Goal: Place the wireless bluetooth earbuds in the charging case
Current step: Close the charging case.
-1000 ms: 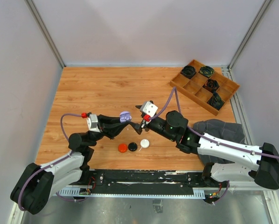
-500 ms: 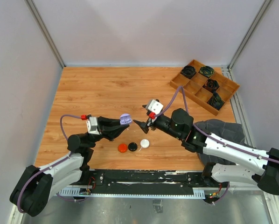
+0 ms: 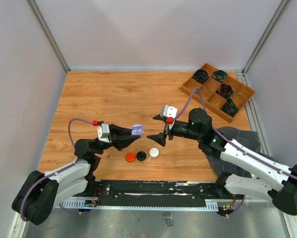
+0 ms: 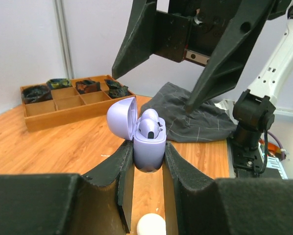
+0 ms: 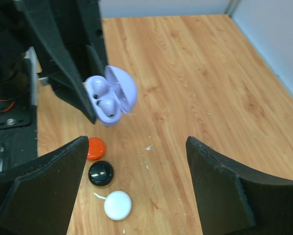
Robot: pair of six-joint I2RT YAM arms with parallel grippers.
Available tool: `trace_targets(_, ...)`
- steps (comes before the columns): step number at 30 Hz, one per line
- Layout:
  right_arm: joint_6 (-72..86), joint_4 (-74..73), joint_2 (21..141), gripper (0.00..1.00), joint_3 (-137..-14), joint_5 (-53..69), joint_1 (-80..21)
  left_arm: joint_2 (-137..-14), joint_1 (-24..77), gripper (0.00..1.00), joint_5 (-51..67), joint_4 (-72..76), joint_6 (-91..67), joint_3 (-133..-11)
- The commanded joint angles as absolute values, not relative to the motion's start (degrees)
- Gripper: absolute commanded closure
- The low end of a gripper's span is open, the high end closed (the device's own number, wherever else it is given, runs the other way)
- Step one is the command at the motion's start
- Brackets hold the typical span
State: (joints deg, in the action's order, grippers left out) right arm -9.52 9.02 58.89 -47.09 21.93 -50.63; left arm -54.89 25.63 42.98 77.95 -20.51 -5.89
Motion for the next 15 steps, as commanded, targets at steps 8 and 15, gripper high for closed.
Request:
trace_targets(8,-7.07,8.26,63.88,0.17,-52.2,36.03,-49.39,-60.35,25.44,1.0,50.89,80.11,-21.51,-10.93)
trace_targets(15,-5.89,10.05,67.58,0.17,-53.32,39.33,-49.4,-62.79,25.93,1.0,50.49,81.5,-22.58,-11.72)
